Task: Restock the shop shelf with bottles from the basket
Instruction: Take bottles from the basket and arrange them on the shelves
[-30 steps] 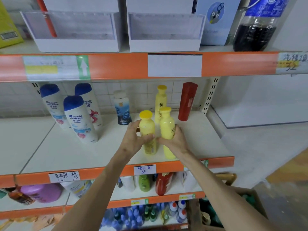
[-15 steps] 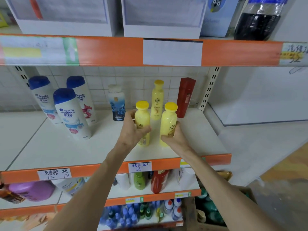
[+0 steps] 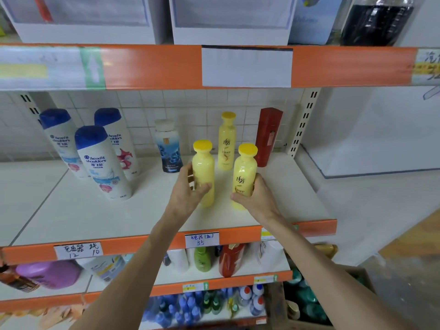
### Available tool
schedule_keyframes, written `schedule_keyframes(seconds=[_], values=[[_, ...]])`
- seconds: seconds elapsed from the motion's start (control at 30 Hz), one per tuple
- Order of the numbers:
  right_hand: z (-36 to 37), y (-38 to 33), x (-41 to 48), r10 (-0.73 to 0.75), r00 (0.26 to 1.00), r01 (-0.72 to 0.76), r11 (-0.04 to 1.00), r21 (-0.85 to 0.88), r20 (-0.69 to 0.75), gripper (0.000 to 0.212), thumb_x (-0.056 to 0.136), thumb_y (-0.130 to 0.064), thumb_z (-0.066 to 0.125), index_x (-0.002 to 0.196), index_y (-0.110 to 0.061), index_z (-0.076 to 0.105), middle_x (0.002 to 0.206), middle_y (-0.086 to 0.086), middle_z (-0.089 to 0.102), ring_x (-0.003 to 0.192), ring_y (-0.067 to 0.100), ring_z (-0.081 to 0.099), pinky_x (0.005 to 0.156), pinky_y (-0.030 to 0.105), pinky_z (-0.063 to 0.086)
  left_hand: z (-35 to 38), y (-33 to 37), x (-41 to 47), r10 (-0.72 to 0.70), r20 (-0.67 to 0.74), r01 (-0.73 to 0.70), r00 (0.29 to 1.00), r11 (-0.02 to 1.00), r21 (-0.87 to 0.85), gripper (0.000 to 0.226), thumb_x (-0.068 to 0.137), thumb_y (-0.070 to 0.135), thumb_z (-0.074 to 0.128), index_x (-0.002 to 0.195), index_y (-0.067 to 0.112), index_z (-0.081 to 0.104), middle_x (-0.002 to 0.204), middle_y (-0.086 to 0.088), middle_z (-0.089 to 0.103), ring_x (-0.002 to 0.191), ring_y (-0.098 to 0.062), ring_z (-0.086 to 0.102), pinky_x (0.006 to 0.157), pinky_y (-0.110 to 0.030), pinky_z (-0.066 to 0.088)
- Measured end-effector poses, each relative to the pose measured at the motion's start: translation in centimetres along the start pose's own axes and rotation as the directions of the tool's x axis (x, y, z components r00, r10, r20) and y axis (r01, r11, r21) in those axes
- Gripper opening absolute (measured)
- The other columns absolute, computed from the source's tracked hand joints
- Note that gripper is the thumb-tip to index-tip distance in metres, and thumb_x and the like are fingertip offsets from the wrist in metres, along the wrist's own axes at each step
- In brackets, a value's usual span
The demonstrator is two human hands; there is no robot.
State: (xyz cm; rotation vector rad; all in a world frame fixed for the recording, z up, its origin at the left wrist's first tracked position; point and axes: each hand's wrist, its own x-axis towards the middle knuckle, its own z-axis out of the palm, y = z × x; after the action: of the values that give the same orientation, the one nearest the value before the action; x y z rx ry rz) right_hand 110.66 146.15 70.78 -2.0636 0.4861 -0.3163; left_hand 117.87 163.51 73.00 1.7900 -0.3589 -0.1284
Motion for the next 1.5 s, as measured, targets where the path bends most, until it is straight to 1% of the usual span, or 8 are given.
schedule_keyframes(seconds=[0.1,0.23,0.47,0.57,0.77,0.9,1.1,1.5], values=[[0.1,0.2,0.0,-0.005,1.0,0.005,1.0,0.001,-0.005,0.061,0.069,-0.043,0.079,0.118,-0.024,0.049,0.11,-0.002,0.06,0.096,0.014,0.062,0.081,0.044,0.057,1.0,0.0,0.3,-0.03,-0.03,0.029,0.999,0.999,-0.028,0.086,0.067,0.013,0.085,0.131,0.012,0.029,0.121,0.0,0.045,0.11,-0.015,0.05,0.095,-0.032,0.048],[0.0,0.3,0.4,-0.01,1.0,0.01,1.0,0.006,0.004,0.059,0.071,-0.04,0.081,0.12,-0.025,0.05,0.112,-0.003,0.062,0.099,0.015,0.062,0.084,0.044,0.056,2.2,-0.7,1.1,0.042,-0.241,0.009,0.97,0.978,0.207,0.075,0.06,0.022,0.089,0.116,0.01,0.04,0.108,-0.003,0.045,0.1,-0.021,0.049,0.086,-0.038,0.049],[-0.4,0.6,0.6,-0.015,0.999,0.015,1.0,0.016,0.034,0.055,0.074,-0.035,0.081,0.12,-0.026,0.052,0.112,-0.007,0.064,0.1,0.01,0.062,0.084,0.038,0.055,-0.5,-1.2,1.1,-0.037,0.053,0.039,0.998,0.999,-0.038,0.069,0.079,0.008,0.075,0.133,0.012,0.033,0.128,-0.002,0.051,0.115,-0.012,0.05,0.088,-0.023,0.049],[-0.4,0.6,0.4,-0.019,0.999,0.018,1.0,0.019,0.031,0.056,0.075,-0.034,0.081,0.122,-0.027,0.052,0.113,-0.008,0.064,0.1,0.008,0.062,0.084,0.035,0.054,0.2,-1.6,1.3,-0.073,0.035,0.074,0.997,0.997,-0.027,0.077,0.07,0.015,0.083,0.122,0.018,0.027,0.127,-0.002,0.044,0.115,-0.014,0.048,0.094,-0.033,0.048],[-0.3,0.7,0.2,-0.01,1.0,0.01,1.0,0.014,0.023,0.056,0.073,-0.036,0.081,0.121,-0.027,0.052,0.111,-0.008,0.065,0.099,0.009,0.063,0.085,0.04,0.056,2.1,-2.7,1.4,-0.013,-0.248,0.067,0.969,0.975,0.21,0.076,0.056,0.035,0.09,0.11,0.017,0.04,0.11,-0.001,0.045,0.102,-0.023,0.053,0.086,-0.044,0.053],[-0.4,0.6,0.2,-0.012,1.0,0.012,1.0,0.015,0.021,0.057,0.075,-0.036,0.081,0.122,-0.028,0.051,0.113,-0.01,0.064,0.1,0.008,0.062,0.084,0.035,0.055,2.0,-3.0,0.9,-0.008,-0.187,0.039,0.982,0.986,0.161,0.045,0.074,0.034,0.078,0.106,0.03,0.046,0.106,0.008,0.06,0.098,-0.017,0.06,0.084,-0.047,0.054],[-0.1,0.6,0.6,-0.016,1.0,0.015,0.999,0.039,0.019,0.051,0.076,-0.033,0.081,0.119,-0.028,0.053,0.109,-0.011,0.065,0.096,0.004,0.061,0.08,0.029,0.052,1.5,-2.8,3.7,-0.012,-0.146,0.03,0.989,0.992,0.12,0.033,0.085,0.017,0.069,0.109,0.026,0.048,0.103,0.004,0.061,0.097,-0.019,0.061,0.085,-0.041,0.053],[2.4,0.1,4.5,-0.059,0.998,0.059,0.996,0.067,-0.004,0.05,0.075,-0.027,0.082,0.116,-0.024,0.053,0.107,-0.006,0.068,0.095,0.011,0.065,0.084,0.041,0.057,2.3,-3.4,9.8,-0.008,-0.164,0.036,0.986,0.985,0.166,0.04,0.085,0.02,0.069,0.12,0.018,0.048,0.102,0.006,0.058,0.094,-0.018,0.06,0.081,-0.036,0.052]])
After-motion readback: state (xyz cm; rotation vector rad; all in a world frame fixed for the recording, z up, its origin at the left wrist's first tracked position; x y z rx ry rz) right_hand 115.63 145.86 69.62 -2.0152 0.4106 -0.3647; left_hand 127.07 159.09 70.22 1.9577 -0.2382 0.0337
